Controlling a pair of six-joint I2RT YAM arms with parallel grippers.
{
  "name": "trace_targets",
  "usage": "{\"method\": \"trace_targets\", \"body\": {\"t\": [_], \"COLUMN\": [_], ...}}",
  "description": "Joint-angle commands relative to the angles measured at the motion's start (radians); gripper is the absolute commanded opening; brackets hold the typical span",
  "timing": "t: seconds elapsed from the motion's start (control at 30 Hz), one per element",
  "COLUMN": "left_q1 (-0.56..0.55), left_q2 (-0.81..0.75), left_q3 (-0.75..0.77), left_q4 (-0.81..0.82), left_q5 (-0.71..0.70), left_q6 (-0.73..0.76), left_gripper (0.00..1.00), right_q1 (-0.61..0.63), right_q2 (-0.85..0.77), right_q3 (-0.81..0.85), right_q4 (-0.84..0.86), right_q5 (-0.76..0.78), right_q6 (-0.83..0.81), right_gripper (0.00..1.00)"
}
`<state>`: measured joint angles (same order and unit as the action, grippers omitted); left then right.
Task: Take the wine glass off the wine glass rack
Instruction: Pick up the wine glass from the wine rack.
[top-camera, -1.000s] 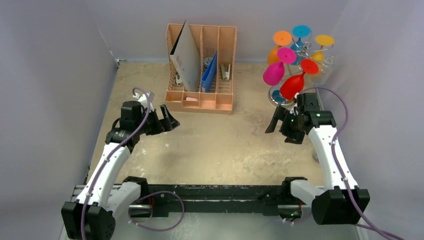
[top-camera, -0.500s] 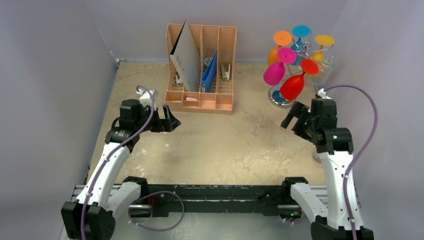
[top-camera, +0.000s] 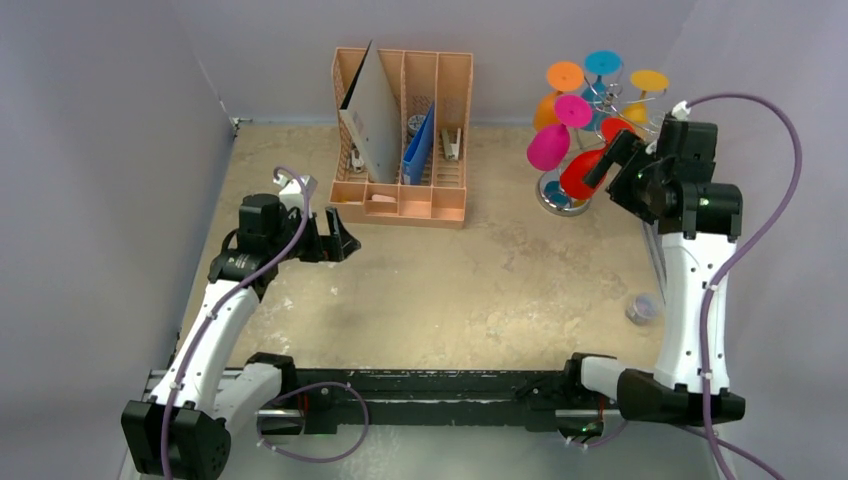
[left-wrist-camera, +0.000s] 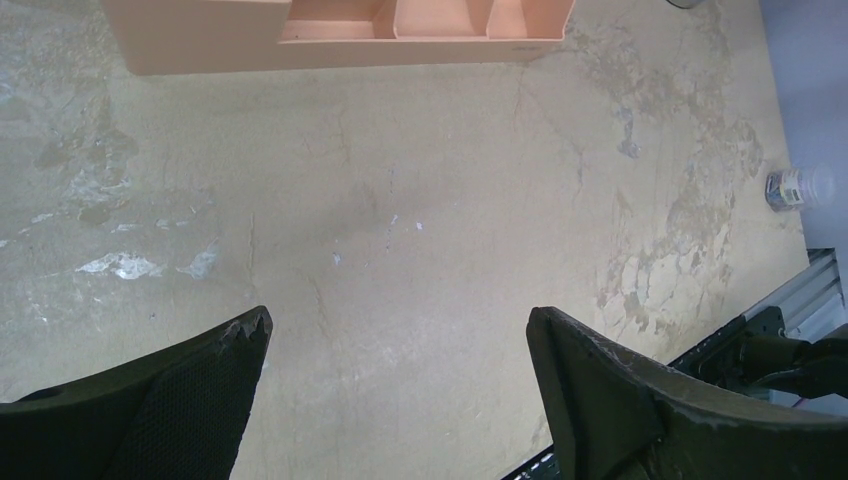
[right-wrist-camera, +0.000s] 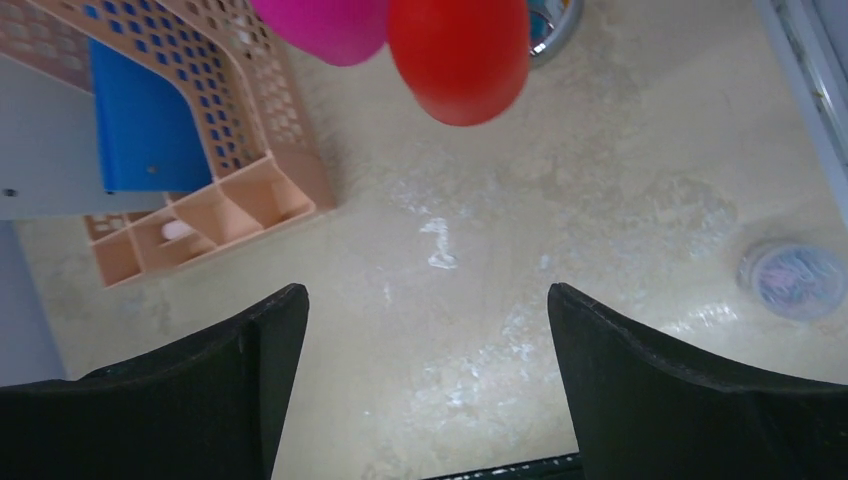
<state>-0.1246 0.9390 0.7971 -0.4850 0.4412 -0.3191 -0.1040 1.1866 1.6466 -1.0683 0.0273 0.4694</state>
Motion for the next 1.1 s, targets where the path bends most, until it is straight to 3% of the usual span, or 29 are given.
{"method": "trace_targets", "body": {"t": [0.0, 0.1, 0.3, 0.43, 0.77, 1.07], "left_q1": [0.002, 0.002, 0.002, 0.002, 0.002, 0.002], "left_q2": [0.001, -0.005, -0.020, -0.030, -0.065, -0.082], "left_q3": [0.052, 0.050, 0.050, 0.050, 0.024, 0.025], "left_q4": [-0.009, -0.008, -0.012, -0.011, 0.063, 0.052], "left_q5": [0.010, 0.010, 0.010, 0.002, 0.111, 0.070], "left_q6": [0.023, 0.022, 0.026, 0.027, 0.041, 0.043], "left_gripper": [0.98, 0.98, 0.98, 0.98, 0.93, 0.93], "right_q1": [-0.018, -0.055, -0.228, -0.278, -0.301, -0.322], "right_q2": [0.024, 0.048, 0.113, 0.115, 0.089, 0.121], "right_q3": [0.151, 0.185, 0.195, 0.130, 0.035, 0.015], "right_q4": [-0.035, -0.030, 0.003, 0.102, 0.241, 0.314], "right_q5": [-0.104, -0.131, -0.445, -0.570, -0.536, -0.467], "right_q6": [0.045, 0.060, 0.131, 0.185, 0.256, 0.313], "right_gripper": [0.91, 0.88, 0.84, 0.80, 0.80, 0.68]}}
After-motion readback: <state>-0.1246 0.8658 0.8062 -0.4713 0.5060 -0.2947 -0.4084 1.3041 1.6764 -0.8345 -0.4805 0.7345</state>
